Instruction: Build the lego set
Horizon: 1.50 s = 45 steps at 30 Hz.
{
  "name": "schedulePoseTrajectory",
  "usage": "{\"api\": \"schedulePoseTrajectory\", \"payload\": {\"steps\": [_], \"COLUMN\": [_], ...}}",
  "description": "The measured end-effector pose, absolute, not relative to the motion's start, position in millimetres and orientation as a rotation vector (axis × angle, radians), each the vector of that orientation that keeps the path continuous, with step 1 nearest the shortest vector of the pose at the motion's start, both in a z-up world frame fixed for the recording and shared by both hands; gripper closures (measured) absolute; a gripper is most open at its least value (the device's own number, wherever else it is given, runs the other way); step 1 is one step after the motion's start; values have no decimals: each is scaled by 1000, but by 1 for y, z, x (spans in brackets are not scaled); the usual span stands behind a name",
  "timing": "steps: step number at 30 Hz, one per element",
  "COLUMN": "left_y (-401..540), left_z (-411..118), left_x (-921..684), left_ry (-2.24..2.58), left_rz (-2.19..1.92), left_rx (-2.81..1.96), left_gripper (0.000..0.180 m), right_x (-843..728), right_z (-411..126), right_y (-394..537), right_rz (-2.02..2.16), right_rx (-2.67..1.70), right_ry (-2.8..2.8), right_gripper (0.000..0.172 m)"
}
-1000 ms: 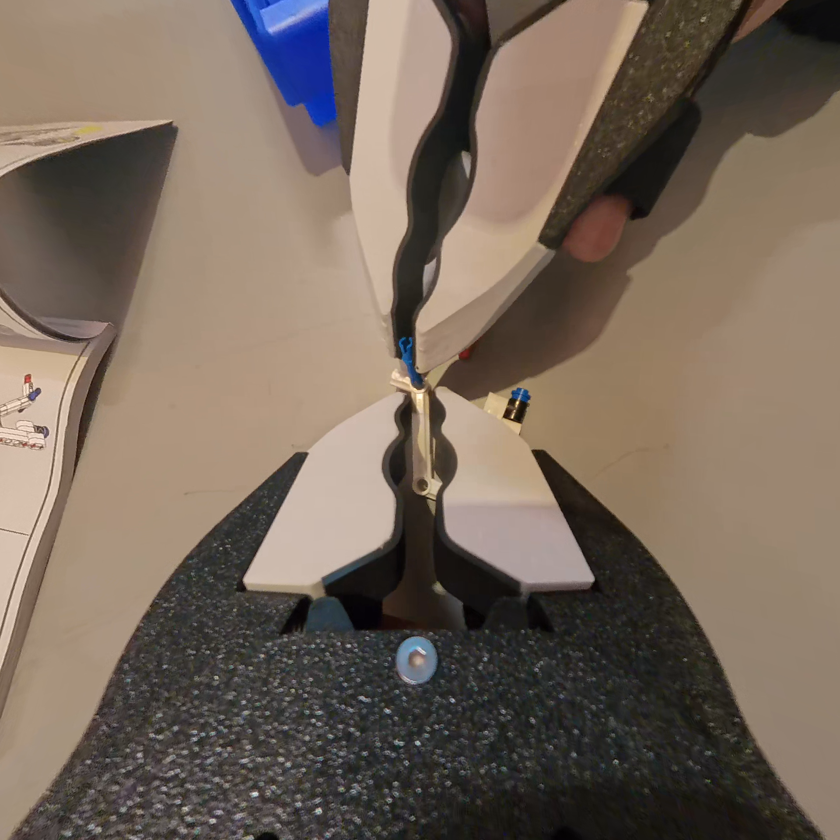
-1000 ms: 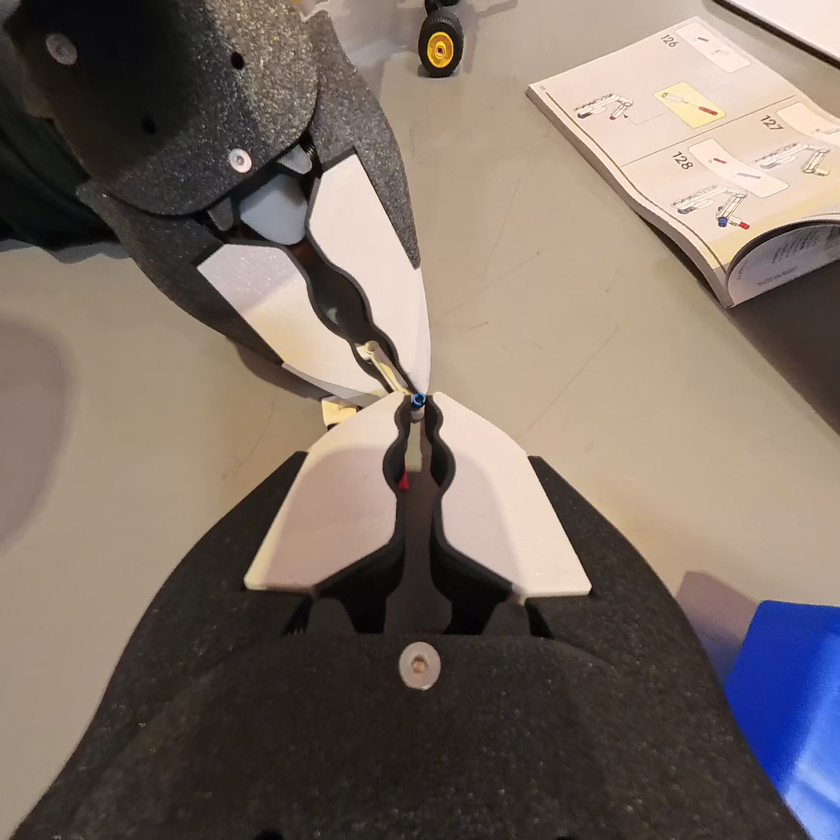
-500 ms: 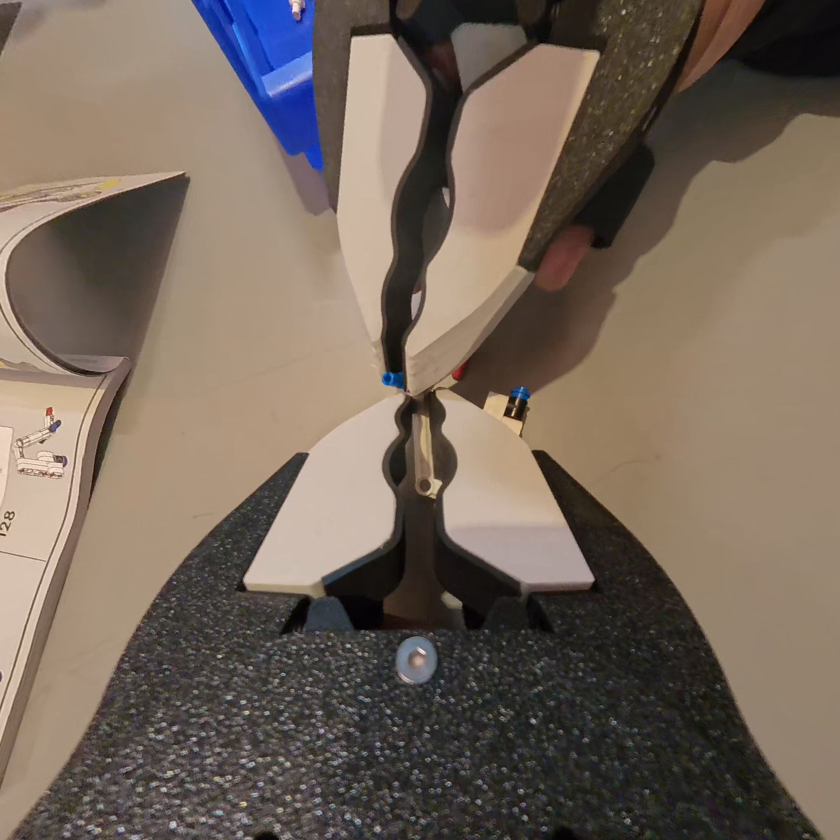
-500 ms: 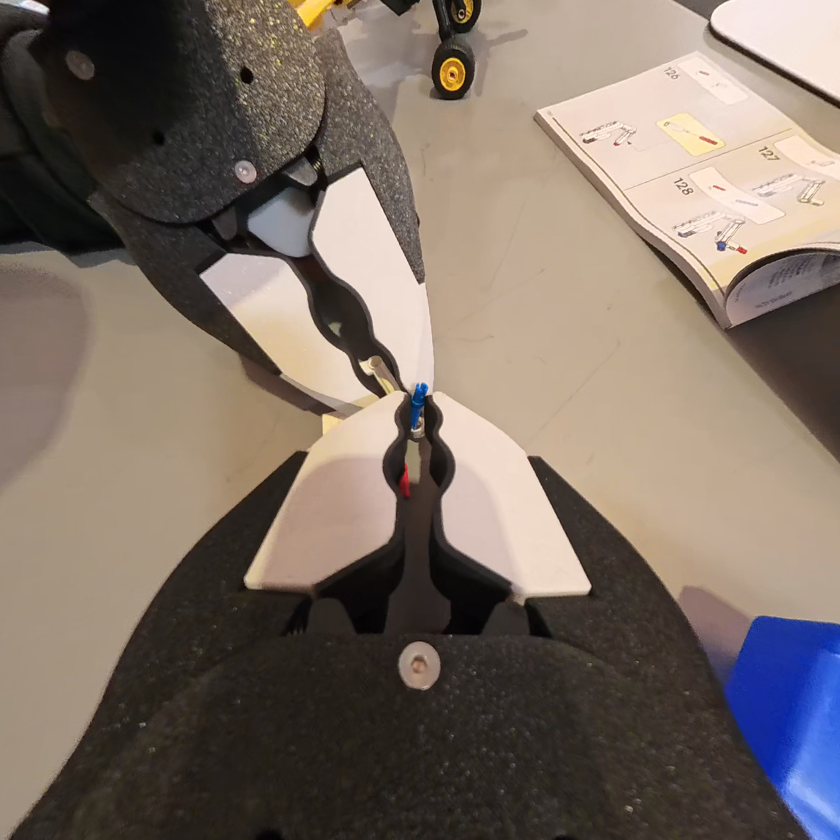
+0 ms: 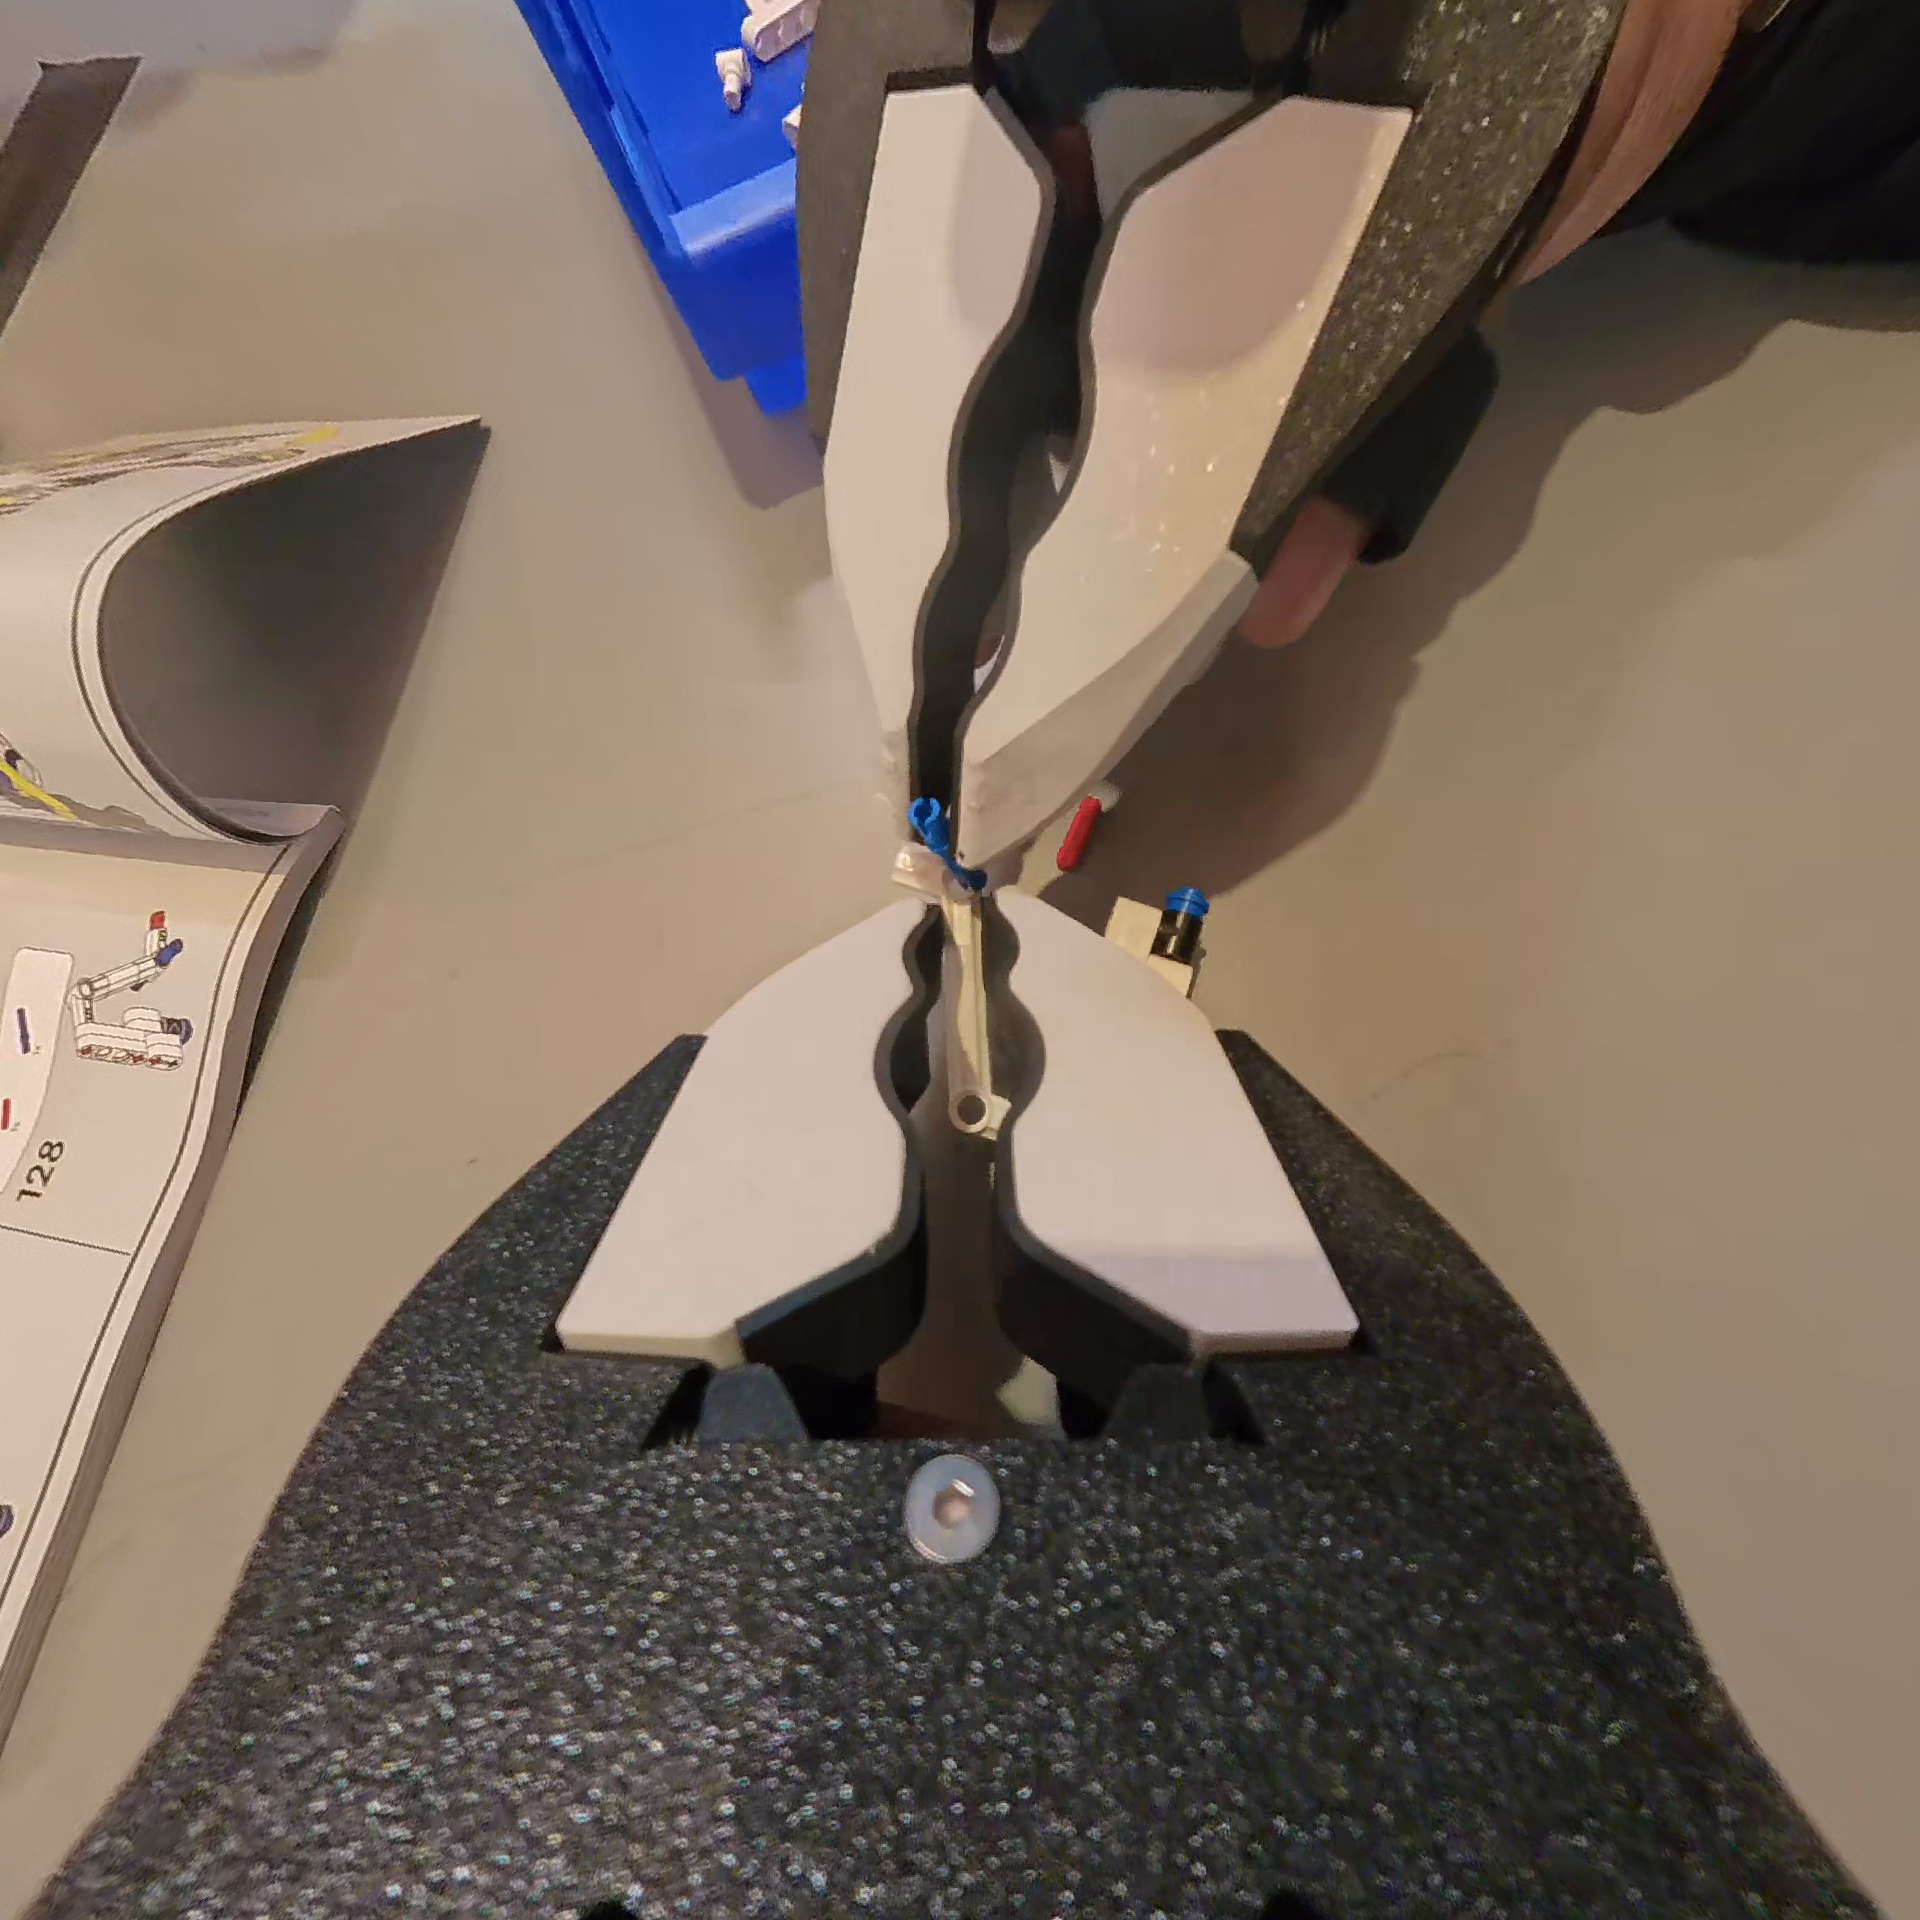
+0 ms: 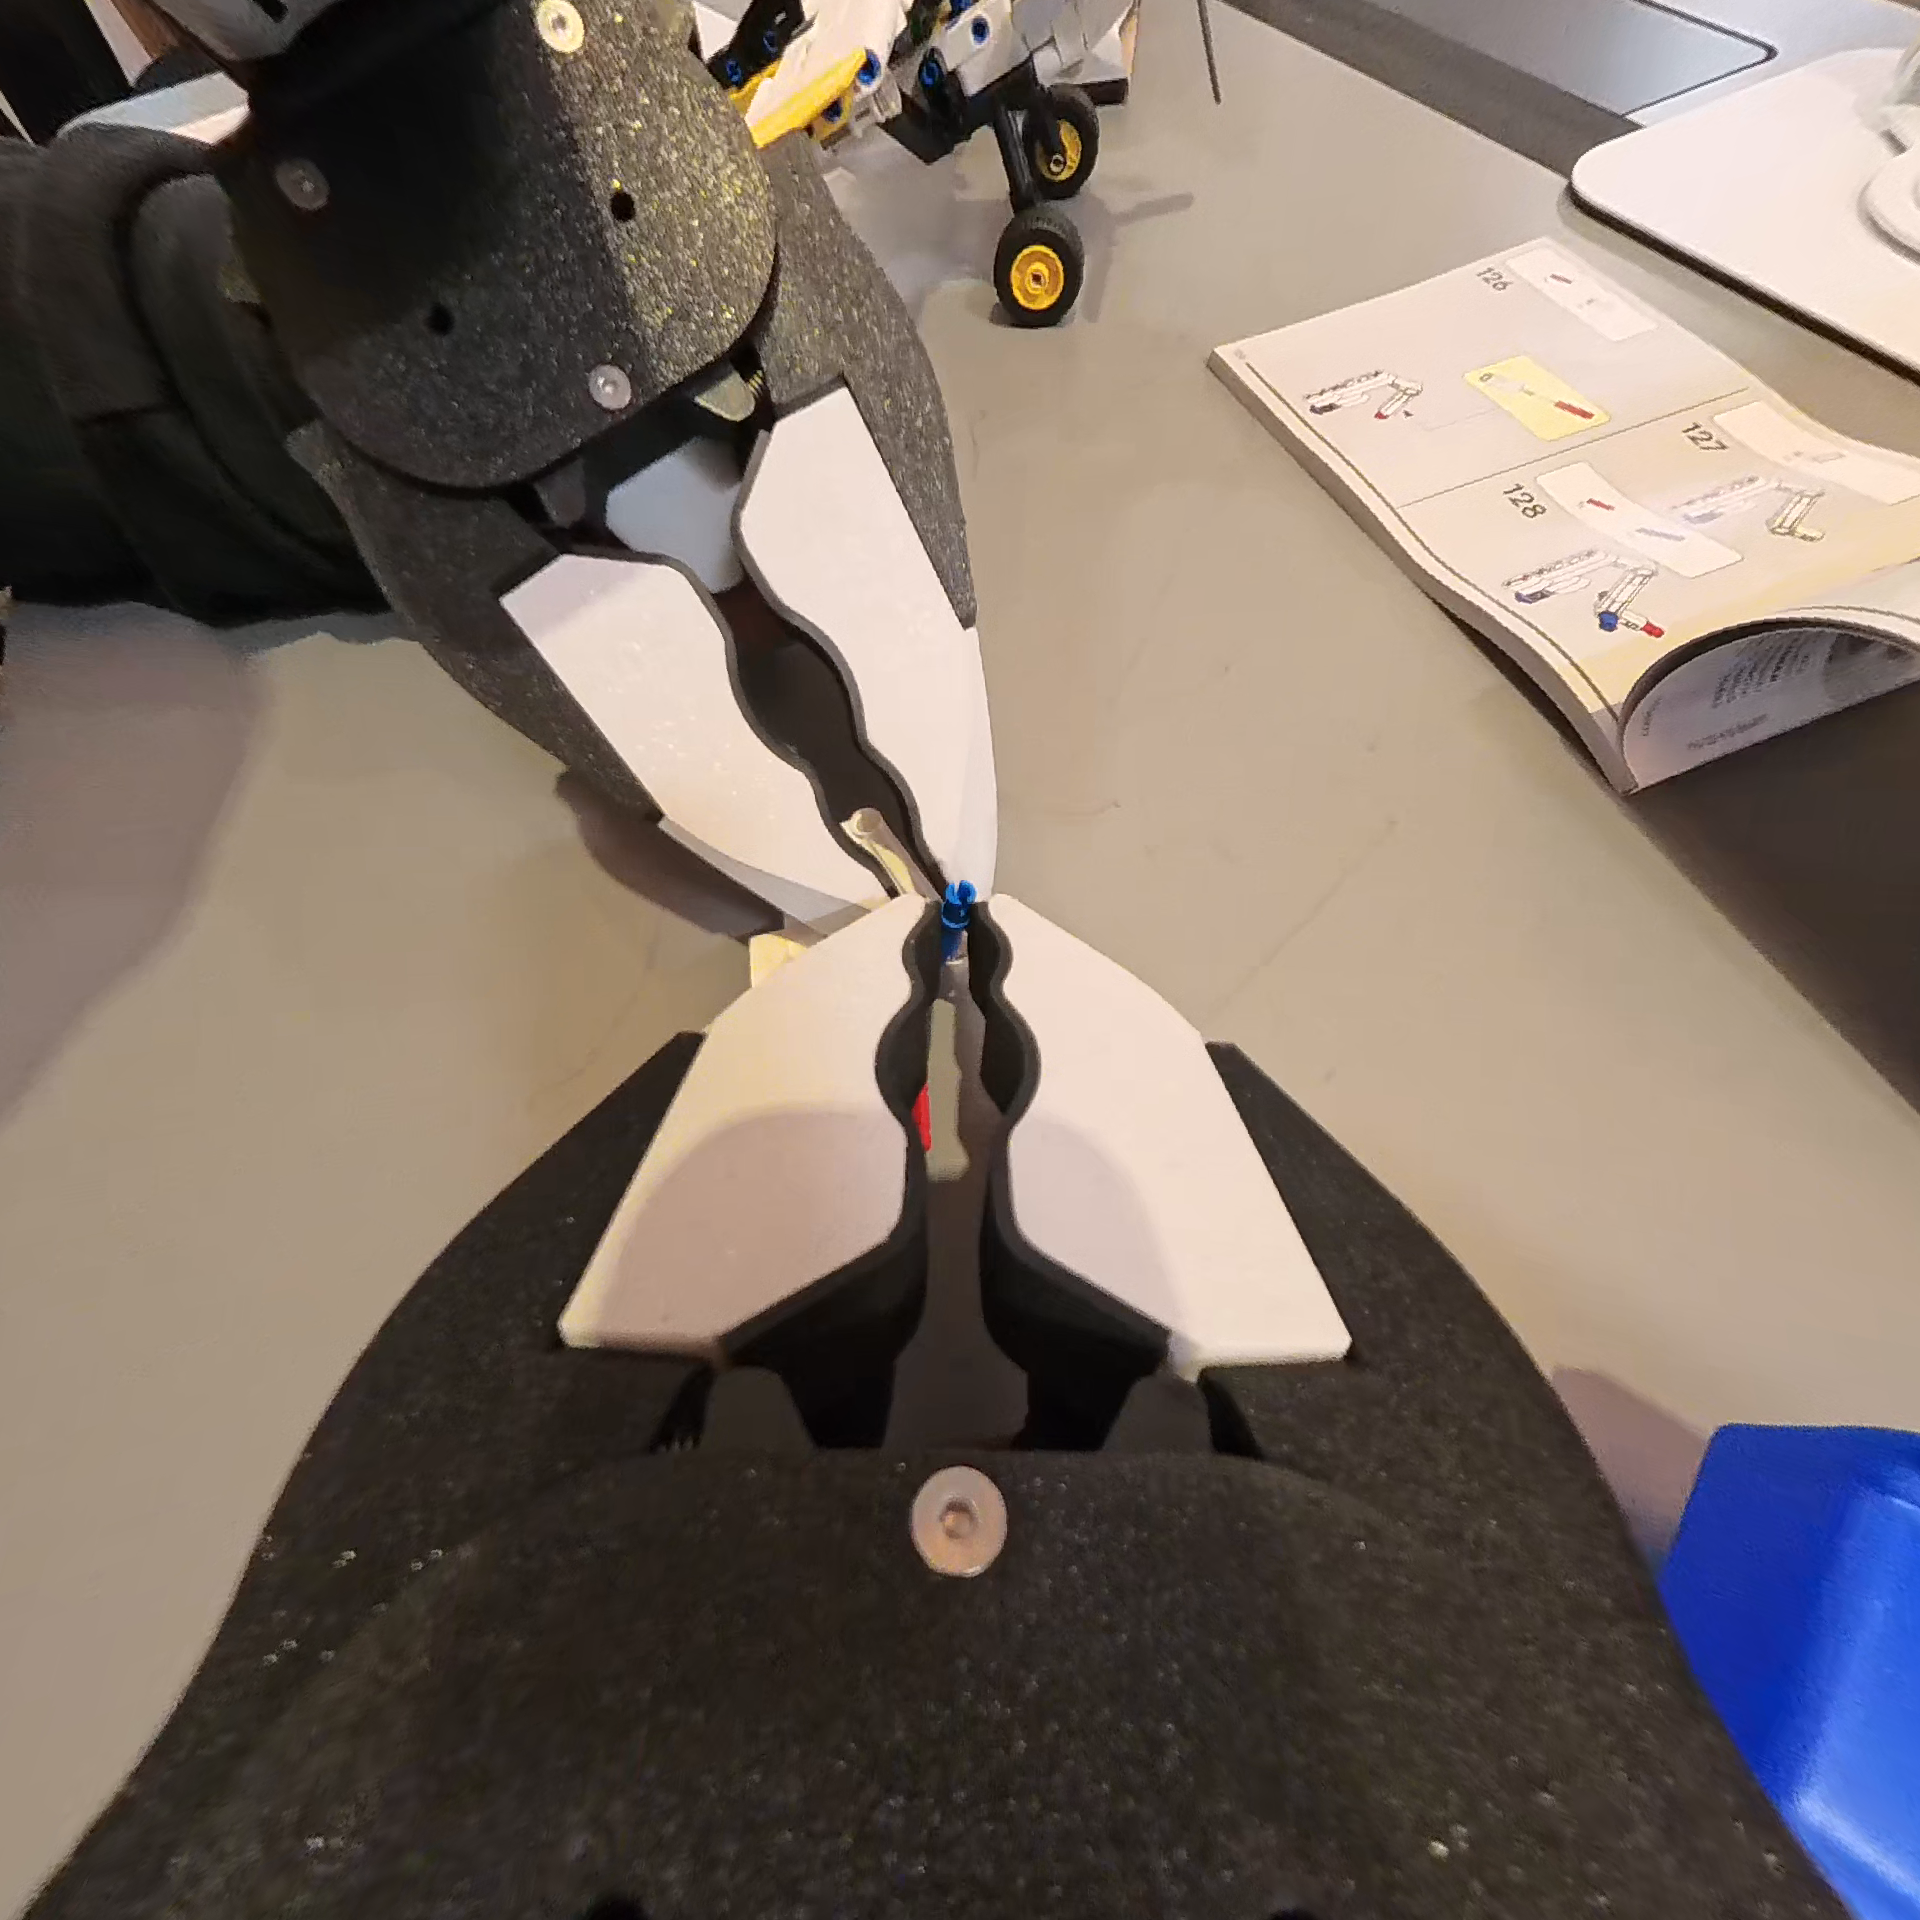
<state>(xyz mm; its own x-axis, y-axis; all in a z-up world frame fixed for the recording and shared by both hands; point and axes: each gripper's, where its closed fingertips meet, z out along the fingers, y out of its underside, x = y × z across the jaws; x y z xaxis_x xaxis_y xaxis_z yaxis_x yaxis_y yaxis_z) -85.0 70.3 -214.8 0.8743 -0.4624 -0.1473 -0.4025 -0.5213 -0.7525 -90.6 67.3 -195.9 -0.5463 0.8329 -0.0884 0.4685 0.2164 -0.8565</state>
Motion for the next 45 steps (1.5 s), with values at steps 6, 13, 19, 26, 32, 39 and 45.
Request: {"api": "schedulePoseTrajectory", "payload": {"steps": [6,13,19,26,32,39,45], "left_y": [70,69,68,68,67,66,70], "left_z": [-213,-211,-212,-212,-211,-205,-195], "left_x": [-85,-82,-80,-79,-77,-77,-83], "left_ry": [610,601,628,654,675,624,523], "left_rz": [-122,-175,-150,-133,-139,-212,-217], "left_rx": [-2172,-2160,-2165,-2158,-2159,-2144,-2126], "left_gripper": [174,174,174,174,174,174,174], "right_x": [-90,-89,-87,-84,-82,-81,-88], "right_z": [-193,-191,-193,-194,-194,-189,-179], "right_y": [67,66,65,65,63,62,65], "right_rz": [1252,1282,1228,1196,1197,1185,1159], "right_rx": [-1149,-1120,-1069,-1057,-1021,-960,-1029], "right_ry": [-2086,-2087,-2117,-2147,-2164,-2146,-2008], "right_gripper": [167,167,167,167,167,167,167]}}
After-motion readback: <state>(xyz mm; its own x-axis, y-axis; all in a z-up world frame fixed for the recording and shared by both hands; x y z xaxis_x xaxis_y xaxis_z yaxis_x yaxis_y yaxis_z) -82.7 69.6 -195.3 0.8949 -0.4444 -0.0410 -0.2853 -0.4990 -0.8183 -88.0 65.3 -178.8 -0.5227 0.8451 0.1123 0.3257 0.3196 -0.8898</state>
